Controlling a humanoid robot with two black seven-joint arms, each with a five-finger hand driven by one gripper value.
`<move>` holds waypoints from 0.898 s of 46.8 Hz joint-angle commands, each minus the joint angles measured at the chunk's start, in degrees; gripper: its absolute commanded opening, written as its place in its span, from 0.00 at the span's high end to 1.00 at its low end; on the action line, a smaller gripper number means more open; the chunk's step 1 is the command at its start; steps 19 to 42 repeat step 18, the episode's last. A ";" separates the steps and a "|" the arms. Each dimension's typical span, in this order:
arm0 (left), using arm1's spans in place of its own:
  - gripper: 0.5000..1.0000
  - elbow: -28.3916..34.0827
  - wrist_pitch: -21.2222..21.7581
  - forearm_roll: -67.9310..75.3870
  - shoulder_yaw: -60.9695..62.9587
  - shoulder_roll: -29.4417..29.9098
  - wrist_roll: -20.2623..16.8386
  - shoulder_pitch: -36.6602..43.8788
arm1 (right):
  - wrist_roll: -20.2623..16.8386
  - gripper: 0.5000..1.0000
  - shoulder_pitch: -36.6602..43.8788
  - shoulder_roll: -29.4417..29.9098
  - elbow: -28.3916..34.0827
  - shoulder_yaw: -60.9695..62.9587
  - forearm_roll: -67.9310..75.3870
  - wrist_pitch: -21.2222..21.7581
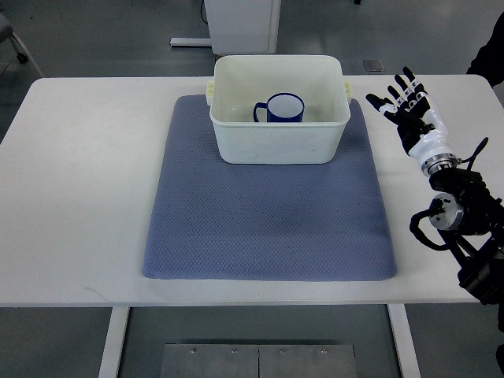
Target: Place cup in box with right hand
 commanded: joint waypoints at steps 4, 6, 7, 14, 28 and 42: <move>0.00 -0.01 0.00 0.00 -0.01 0.00 0.01 0.00 | 0.00 0.00 -0.67 0.40 -0.35 -0.03 0.19 -0.06; 0.00 0.08 0.00 0.00 -0.01 0.00 0.01 0.00 | 0.08 0.00 -1.29 0.66 -0.52 0.06 0.27 -0.06; 0.00 -0.01 0.00 0.00 -0.01 0.00 0.01 0.00 | 0.09 0.00 -1.55 0.84 -0.52 0.06 0.27 -0.06; 0.00 -0.01 0.00 0.00 -0.01 0.00 -0.08 0.00 | 0.09 0.00 -2.08 1.98 -0.52 0.06 0.36 -0.06; 0.00 -0.01 0.00 0.00 -0.01 0.00 0.01 0.00 | 0.17 0.00 -2.87 2.77 -0.35 0.06 0.45 0.11; 0.00 -0.01 0.00 0.00 -0.01 0.00 0.01 0.00 | 0.17 0.00 -2.87 2.77 -0.35 0.06 0.45 0.11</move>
